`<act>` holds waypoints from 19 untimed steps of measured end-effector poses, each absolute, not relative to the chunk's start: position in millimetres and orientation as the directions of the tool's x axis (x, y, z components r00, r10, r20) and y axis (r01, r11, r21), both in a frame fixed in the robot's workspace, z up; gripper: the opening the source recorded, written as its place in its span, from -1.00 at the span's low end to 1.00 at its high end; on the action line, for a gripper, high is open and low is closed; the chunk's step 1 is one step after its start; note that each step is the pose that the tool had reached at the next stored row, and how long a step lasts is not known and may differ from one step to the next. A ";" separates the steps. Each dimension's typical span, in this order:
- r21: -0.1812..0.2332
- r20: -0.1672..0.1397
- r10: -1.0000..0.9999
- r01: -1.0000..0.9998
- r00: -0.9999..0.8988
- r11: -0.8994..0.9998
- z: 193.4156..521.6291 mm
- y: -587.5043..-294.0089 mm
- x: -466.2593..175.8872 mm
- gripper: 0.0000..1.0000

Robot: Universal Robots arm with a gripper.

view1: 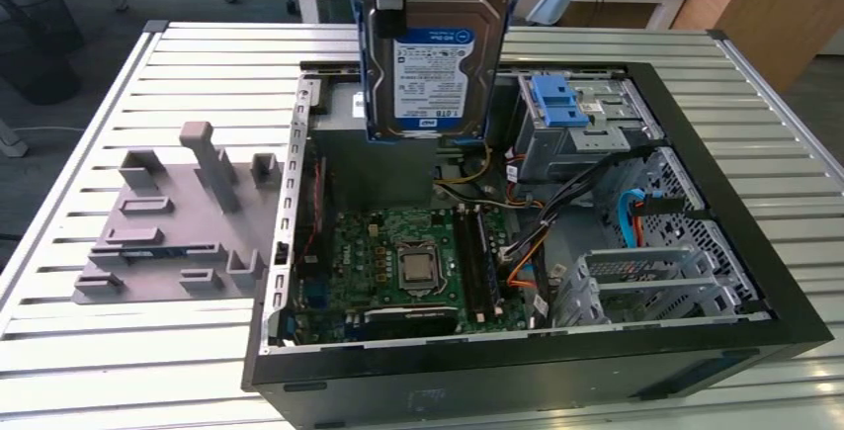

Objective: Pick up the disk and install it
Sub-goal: 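Pick up the disk, then insert the disk into the insertion slot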

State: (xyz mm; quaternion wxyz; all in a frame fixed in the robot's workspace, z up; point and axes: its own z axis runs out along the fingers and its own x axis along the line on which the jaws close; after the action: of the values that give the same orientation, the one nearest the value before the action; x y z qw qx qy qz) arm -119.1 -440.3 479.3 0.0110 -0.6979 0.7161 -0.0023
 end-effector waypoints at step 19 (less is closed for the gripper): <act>-0.019 -0.013 -1.000 -0.999 -0.025 0.026 479.2 -444.6 -108.2 -0.27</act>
State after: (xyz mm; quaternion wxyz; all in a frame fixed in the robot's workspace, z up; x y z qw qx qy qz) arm -108.2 -444.6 479.2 0.0110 -0.6979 0.7161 -0.0023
